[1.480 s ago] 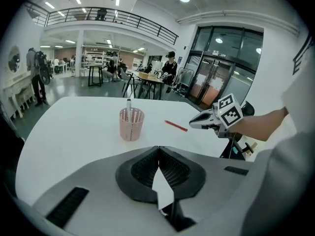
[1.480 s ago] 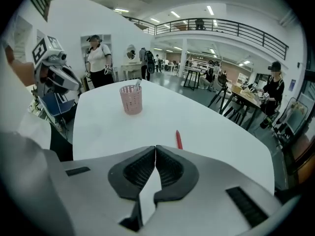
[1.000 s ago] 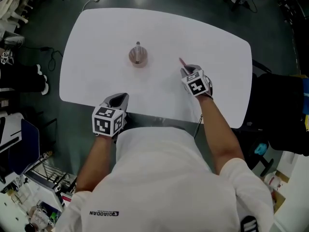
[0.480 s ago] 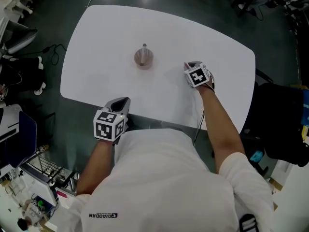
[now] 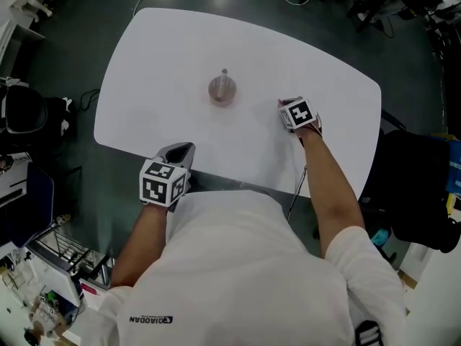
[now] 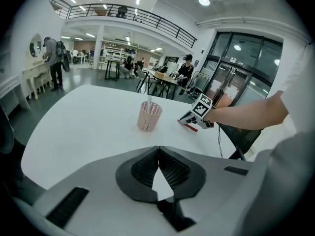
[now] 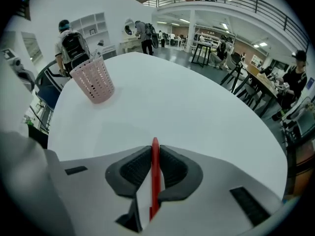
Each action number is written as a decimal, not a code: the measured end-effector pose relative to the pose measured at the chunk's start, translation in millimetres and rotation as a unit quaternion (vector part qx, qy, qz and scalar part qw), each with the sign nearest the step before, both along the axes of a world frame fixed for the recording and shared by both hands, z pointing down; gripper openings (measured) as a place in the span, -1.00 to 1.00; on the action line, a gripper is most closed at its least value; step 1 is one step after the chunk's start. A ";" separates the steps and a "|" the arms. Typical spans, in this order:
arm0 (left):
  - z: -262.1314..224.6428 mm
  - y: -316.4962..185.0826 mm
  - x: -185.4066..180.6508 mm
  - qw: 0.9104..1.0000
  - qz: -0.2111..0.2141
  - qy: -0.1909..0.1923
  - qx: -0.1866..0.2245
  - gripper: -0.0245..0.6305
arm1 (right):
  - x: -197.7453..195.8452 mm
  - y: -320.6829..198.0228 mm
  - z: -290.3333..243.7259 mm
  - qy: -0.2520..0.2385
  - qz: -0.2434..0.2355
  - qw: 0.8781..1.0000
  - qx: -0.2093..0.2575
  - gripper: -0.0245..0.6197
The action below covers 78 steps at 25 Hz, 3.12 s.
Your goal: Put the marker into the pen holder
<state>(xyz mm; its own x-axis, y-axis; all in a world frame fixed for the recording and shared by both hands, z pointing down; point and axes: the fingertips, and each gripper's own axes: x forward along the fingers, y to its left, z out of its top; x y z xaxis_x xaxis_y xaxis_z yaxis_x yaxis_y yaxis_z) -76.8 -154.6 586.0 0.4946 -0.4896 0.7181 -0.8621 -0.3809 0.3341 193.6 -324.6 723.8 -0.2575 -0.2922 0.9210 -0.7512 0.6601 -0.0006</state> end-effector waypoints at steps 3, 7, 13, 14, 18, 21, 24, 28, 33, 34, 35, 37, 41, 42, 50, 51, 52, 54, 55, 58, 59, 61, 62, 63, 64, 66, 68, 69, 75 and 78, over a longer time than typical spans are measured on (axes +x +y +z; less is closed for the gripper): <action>-4.7 -10.9 -19.1 1.000 -0.011 -0.006 0.006 -0.84 | 1.1 -0.5 0.1 -0.012 0.016 1.000 -0.017 -0.71; -13.5 -18.3 -32.3 1.000 -0.010 -0.010 0.017 -0.84 | 3.0 -1.3 0.9 -0.007 0.024 1.000 -0.019 -0.71; -24.2 -15.7 -41.1 1.000 0.014 -0.007 0.023 -0.84 | 3.1 4.0 -2.1 0.013 0.048 0.999 -0.004 -0.72; -26.2 -16.8 -42.8 0.999 0.018 -0.006 0.026 -0.84 | 3.0 2.7 -2.8 0.014 0.051 0.999 -0.001 -0.72; -31.0 -17.3 -52.4 0.999 0.033 -0.007 0.032 -0.84 | 5.6 7.5 -4.5 0.017 0.065 0.998 -0.005 -0.72; -31.5 -18.4 -66.0 0.999 0.035 -0.005 0.035 -0.84 | 3.7 14.9 -11.6 0.012 0.083 0.996 0.001 -0.72; -31.2 -23.1 -74.0 0.999 0.034 0.001 0.034 -0.84 | 0.6 18.4 -25.0 -0.001 0.098 0.995 0.016 -0.72; -34.9 -33.4 -69.1 0.998 0.047 0.008 0.040 -0.84 | -7.0 26.3 -49.9 -0.035 0.107 0.993 0.037 -0.72; -38.6 -44.1 -56.2 0.997 0.066 0.016 0.048 -0.84 | -27.3 43.3 -84.5 -0.125 0.148 0.979 0.067 -0.72; -39.0 -45.4 -52.3 0.996 0.071 0.017 0.049 -0.84 | -31.0 47.6 -90.4 -0.145 0.158 0.974 0.073 -0.72; -39.1 -46.3 -49.0 0.996 0.077 0.018 0.049 -0.84 | -35.1 52.4 -94.7 -0.161 0.166 0.970 0.077 -0.72; -40.1 -46.7 -44.7 0.995 0.089 0.021 0.049 -0.84 | -45.5 63.4 -99.0 -0.183 0.174 0.964 0.081 -0.72; -43.1 -44.6 -43.0 0.993 0.107 0.022 0.051 -0.84 | -71.9 82.2 -111.6 -0.221 0.180 0.954 0.090 -0.72; -42.5 -44.8 -43.9 0.993 0.107 0.023 0.051 -0.84 | -78.6 85.6 -115.9 -0.234 0.185 0.950 0.093 -0.72; -35.8 -44.3 -57.1 0.993 0.105 0.029 0.045 -0.84 | -135.1 94.3 -147.3 -0.310 0.194 0.924 0.110 -0.72; -36.0 -44.6 -59.3 0.993 0.105 0.029 0.045 -0.84 | -140.9 93.4 -149.0 -0.310 0.191 0.924 0.113 -0.72; -36.5 -44.6 -62.2 0.993 0.105 0.028 0.045 -0.84 | -146.4 92.4 -150.3 -0.311 0.189 0.924 0.115 -0.72; -37.1 -44.5 -69.5 0.993 0.105 0.027 0.045 -0.84 | -156.1 88.9 -152.9 -0.318 0.191 0.921 0.120 -0.72; -37.1 -44.8 -73.2 0.993 0.105 0.026 0.045 -0.84 | -159.8 85.9 -154.8 -0.323 0.194 0.918 0.122 -0.72; -37.2 -46.7 -83.4 0.993 0.103 0.023 0.047 -0.84 | -166.1 71.8 -162.6 -0.342 0.210 0.906 0.134 -0.72; -37.2 -47.3 -86.6 0.993 0.102 0.023 0.048 -0.84 | -167.5 65.4 -165.1 -0.348 0.216 0.902 0.139 -0.72; -37.0 -48.3 -92.5 0.994 0.098 0.024 0.050 -0.84 | -170.8 49.7 -169.5 -0.358 0.223 0.895 0.147 -0.72; -36.8 -48.4 -95.2 0.994 0.096 0.024 0.051 -0.84 | -172.6 41.0 -171.4 -0.361 0.227 0.892 0.151 -0.72; -36.4 -47.9 -98.1 0.994 0.094 0.025 0.051 -0.84 | -174.2 32.2 -173.3 -0.365 0.231 0.889 0.154 -0.72; -36.1 -47.3 -101.4 0.994 0.092 0.026 0.051 -0.84 | -175.6 23.5 -175.4 -0.367 0.236 0.886 0.158 -0.72; -35.7 -46.6 -109.0 0.994 0.087 0.028 0.051 -0.84 | -176.6 5.5 -181.0 -0.371 0.249 0.878 0.171 -0.72; -35.7 -47.4 -116.1 0.995 0.081 0.029 0.050 -0.84 | -174.0 -12.6 -187.4 -0.375 0.266 0.868 0.184 -0.72; -35.8 -47.8 -119.3 0.995 0.078 0.029 0.050 -0.84 | -172.4 -20.5 -190.3 -0.378 0.275 0.863 0.190 -0.72; -30.1 -43.6 -136.0 0.996 0.064 0.034 0.049 -0.84 | -168.2 -46.5 -191.9 -0.383 0.310 0.841 0.223 -0.72; -27.9 -45.3 -141.2 0.996 0.063 0.035 0.047 -0.84 | -163.5 -58.8 -189.5 -0.377 0.327 0.833 0.238 -0.72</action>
